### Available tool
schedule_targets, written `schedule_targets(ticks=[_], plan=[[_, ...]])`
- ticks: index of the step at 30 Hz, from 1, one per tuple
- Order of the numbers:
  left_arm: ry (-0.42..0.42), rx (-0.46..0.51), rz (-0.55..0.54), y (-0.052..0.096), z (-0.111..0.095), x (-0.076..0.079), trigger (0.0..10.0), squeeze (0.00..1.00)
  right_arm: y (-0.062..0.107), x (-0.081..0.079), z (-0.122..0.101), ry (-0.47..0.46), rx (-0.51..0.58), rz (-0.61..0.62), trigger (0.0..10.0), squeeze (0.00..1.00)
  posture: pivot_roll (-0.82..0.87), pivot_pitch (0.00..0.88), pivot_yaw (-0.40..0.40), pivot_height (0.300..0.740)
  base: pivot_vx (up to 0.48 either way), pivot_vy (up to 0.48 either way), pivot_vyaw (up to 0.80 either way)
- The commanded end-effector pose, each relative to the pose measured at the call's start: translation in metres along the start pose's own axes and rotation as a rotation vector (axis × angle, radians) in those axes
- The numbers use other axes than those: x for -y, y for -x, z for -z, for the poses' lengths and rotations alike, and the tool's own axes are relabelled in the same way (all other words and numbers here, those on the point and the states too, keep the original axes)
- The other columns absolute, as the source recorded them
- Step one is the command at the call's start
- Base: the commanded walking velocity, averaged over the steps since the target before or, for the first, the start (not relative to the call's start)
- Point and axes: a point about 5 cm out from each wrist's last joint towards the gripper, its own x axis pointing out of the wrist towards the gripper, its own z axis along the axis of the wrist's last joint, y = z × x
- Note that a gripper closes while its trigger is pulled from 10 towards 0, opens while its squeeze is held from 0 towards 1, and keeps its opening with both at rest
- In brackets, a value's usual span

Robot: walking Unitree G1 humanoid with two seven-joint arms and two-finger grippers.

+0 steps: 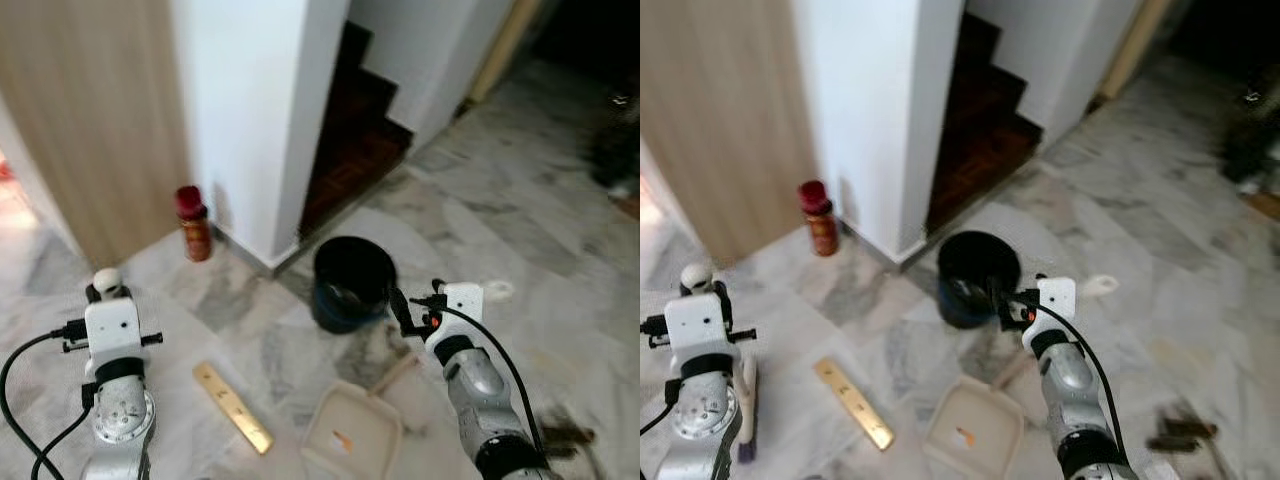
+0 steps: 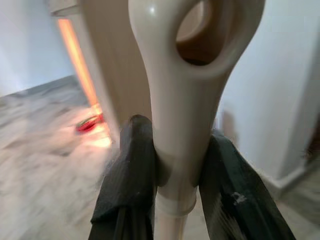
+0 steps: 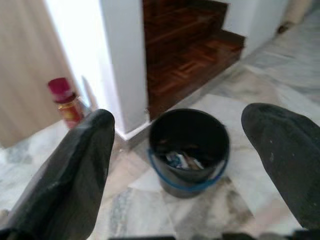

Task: Sweep floor

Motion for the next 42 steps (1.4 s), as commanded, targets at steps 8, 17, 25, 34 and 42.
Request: schedule_targets(ticks=[8, 17, 25, 34, 42], plan=[[0.008, 0.049, 0.01, 0.0, -0.008, 0.006, 10.0, 0.0, 0.005, 0.01, 0.001, 0.003, 0.004, 0.027, 10.0, 0.0, 0.13, 0.118, -0.145, 0.74, 0.0, -0.246, 0.0], [0.003, 0.053, 0.0, 0.0, -0.008, 0.005, 10.0, 0.0, 0.005, 0.008, 0.001, -0.004, 0.008, 0.008, 10.0, 0.0, 0.13, 0.118, -0.145, 0.74, 0.0, -0.08, 0.0], [-0.004, 0.062, -0.014, -0.001, -0.01, 0.002, 10.0, 0.0, 0.004, 0.0, -0.001, -0.021, 0.03, -0.056, 10.0, 0.0, 0.13, 0.111, -0.142, 0.74, 0.0, 0.0, 0.0], [-0.012, 0.067, -0.023, -0.001, -0.01, 0.001, 10.0, 0.0, 0.005, 0.003, -0.001, -0.011, 0.025, -0.055, 10.0, 0.0, 0.13, 0.109, -0.144, 0.74, 0.0, 0.0, 0.0], [-0.015, 0.069, -0.032, -0.001, -0.01, 0.0, 10.0, 0.0, 0.005, 0.004, -0.003, 0.023, 0.027, -0.057, 10.0, 0.0, 0.13, 0.113, -0.144, 0.74, 0.0, 0.0, 0.0]])
